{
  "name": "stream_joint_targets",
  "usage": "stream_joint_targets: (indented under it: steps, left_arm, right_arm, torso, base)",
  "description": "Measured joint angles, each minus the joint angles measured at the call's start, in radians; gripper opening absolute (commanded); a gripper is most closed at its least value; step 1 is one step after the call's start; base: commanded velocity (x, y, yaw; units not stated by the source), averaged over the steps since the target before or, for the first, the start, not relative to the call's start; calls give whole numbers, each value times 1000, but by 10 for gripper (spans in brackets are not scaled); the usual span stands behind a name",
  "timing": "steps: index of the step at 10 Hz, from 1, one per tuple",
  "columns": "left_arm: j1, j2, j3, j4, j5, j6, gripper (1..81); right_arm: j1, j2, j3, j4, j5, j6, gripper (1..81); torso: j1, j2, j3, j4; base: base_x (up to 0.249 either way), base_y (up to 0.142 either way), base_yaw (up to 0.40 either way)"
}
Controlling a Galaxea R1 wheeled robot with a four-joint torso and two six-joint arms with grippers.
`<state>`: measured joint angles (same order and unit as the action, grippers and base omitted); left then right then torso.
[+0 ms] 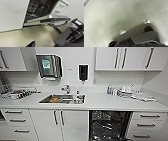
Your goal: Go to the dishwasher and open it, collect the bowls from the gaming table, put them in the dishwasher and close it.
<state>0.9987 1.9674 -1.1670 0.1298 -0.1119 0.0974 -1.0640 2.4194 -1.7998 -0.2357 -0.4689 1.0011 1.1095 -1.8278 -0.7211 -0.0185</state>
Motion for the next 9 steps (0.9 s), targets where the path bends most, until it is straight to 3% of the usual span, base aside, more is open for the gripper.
stream_joint_targets:
  steps: [2, 4, 7, 9]
  left_arm:
    - [2, 14, -8, 0, 1, 0, 811]
    - [6, 31, -37, 0, 1, 0, 811]
    - [37, 70, -83, -3, 2, -1, 811]
    - [80, 93, -121, -27, 22, -15, 811]
  right_arm:
    - [35, 21, -50, -2, 36, -8, 811]
    - [-19, 53, -86, -9, 29, -34, 811]
    - [-52, 59, -129, -11, 107, -143, 811]
    - [-106, 61, -166, -11, 178, -207, 811]
  torso:
    - [0, 0, 0, 0]
    - [0, 0, 0, 0]
    - [0, 0, 0, 0]
    - [0, 0, 0, 0]
  base:
    - [-40, 0, 0]
    - [0, 0, 0]
    - [0, 0, 0]
    - [0, 0, 0]
